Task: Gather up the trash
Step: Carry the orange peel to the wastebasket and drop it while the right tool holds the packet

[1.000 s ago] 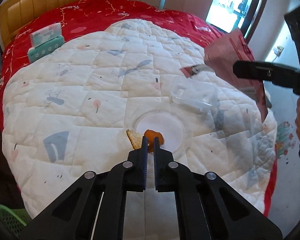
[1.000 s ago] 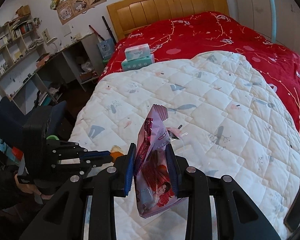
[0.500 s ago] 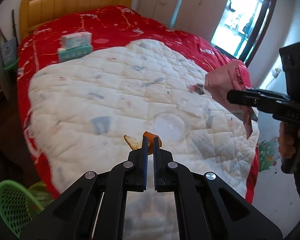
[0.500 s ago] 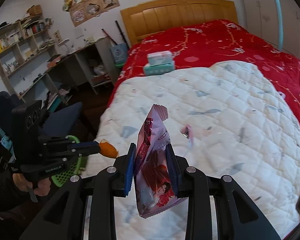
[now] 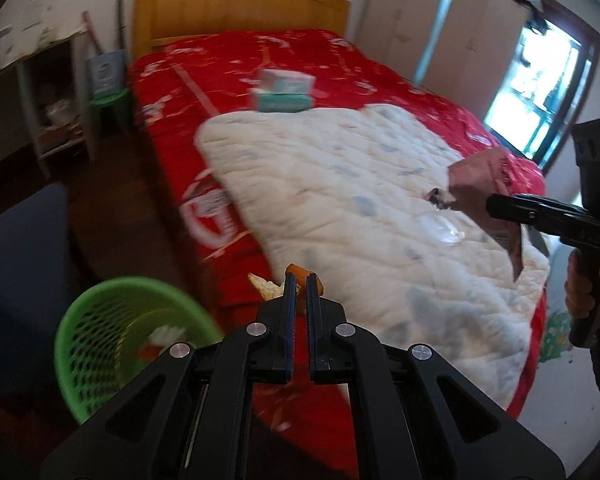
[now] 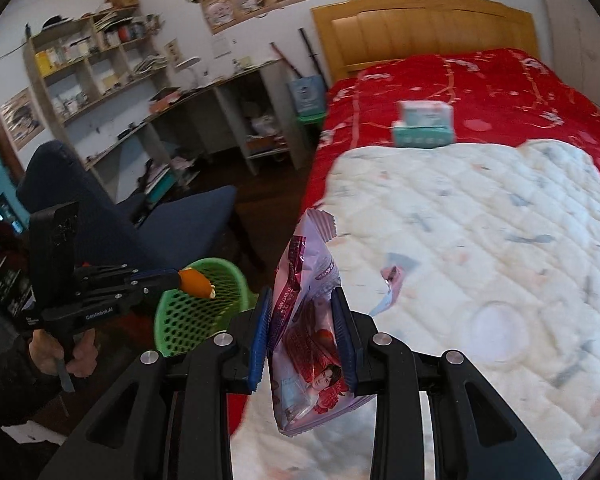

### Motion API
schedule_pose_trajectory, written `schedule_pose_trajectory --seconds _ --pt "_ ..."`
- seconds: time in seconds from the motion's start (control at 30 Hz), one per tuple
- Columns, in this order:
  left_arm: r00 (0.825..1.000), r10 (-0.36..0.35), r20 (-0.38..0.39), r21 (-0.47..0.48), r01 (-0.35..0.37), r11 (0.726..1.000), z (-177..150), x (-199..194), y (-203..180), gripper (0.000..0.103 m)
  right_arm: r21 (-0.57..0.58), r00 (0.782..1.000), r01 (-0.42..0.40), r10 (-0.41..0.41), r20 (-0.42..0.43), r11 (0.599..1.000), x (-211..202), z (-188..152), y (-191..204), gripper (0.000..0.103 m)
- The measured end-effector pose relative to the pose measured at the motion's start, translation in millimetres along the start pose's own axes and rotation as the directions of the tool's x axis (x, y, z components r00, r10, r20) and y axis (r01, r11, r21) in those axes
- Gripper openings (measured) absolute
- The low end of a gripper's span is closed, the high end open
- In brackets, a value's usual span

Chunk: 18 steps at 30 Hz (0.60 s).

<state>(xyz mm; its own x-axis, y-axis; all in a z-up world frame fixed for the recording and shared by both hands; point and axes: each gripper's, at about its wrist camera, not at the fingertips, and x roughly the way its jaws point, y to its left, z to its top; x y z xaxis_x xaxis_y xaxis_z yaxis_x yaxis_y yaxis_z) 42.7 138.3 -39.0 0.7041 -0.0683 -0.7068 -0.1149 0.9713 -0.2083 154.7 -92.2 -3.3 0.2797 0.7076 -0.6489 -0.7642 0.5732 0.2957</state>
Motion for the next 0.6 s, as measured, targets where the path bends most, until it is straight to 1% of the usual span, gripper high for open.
schedule_pose_trajectory --seconds 0.1,0.3,0.47,0.5,0.53,0.6 --pt "0.999 0.038 -0.014 -0.045 -0.039 0.998 -13.5 -9.0 30.3 0.003 -0.009 0.999 -0.033 0.033 -0.011 0.999 16.1 2.2 19.9 0.029" --pt "0.992 0.089 -0.087 -0.143 -0.101 0.984 -42.7 -8.5 82.5 0.004 -0.027 0.995 -0.091 0.090 -0.041 0.995 43.7 5.5 54.4 0.029" --pt "0.990 0.089 -0.107 -0.222 -0.111 0.969 -61.3 -11.9 112.4 0.009 -0.035 0.989 -0.132 0.130 -0.063 0.991 64.1 8.6 79.4 0.029" --pt "0.990 0.092 -0.111 -0.237 -0.116 0.965 -65.7 -14.1 119.2 0.014 -0.038 0.988 -0.139 0.136 -0.067 0.990 68.1 9.1 83.5 0.029" --pt "0.989 0.093 -0.114 -0.248 -0.119 0.961 -68.8 -15.8 122.9 0.023 -0.039 0.987 -0.145 0.142 -0.071 0.989 72.1 10.3 87.9 0.029" --pt "0.988 0.109 -0.109 -0.276 -0.135 0.952 -75.4 -21.7 131.4 0.036 -0.039 0.983 -0.165 0.161 -0.083 0.986 81.4 10.9 97.4 0.030"
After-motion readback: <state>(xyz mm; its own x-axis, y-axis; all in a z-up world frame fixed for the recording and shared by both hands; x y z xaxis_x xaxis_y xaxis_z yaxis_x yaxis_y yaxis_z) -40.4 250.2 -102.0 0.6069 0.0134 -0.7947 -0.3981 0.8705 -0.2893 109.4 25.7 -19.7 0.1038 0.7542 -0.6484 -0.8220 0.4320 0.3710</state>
